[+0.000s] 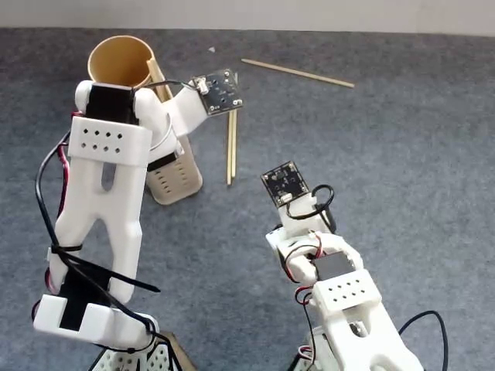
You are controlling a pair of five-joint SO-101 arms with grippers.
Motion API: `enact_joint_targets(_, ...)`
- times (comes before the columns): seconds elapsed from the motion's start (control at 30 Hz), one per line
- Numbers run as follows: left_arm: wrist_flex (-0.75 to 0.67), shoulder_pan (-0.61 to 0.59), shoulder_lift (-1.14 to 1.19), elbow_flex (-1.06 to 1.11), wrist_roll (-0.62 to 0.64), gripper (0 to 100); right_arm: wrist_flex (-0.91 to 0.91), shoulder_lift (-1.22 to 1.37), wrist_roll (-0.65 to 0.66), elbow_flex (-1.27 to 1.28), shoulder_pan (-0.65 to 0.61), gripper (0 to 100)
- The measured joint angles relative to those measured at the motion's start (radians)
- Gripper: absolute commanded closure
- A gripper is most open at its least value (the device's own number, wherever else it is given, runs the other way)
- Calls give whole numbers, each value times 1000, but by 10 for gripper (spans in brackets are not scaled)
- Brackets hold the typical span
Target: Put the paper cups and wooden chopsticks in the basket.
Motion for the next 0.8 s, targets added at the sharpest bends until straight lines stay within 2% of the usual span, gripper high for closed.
enact_joint_targets(0.1,-3,0,-3,-3,0,723,0,0,0,0,0,685)
enact_joint_targets(0.2,-3,0,-9,-31,-2,648,0,0,0,0,0,685)
enact_joint_targets(0.4,-3,0,-9,-232,-2,696,0,0,0,0,0,685)
enact_joint_targets(0.57,-3,-20,-9,-482,18,727,0,0,0,0,0,685)
enact_joint_targets(0.7,-3,-163,-11,-779,176,728,0,0,0,0,18,685)
enact_joint_targets(0.8,-3,-391,-28,-870,417,728,0,34,0,-25,60,685)
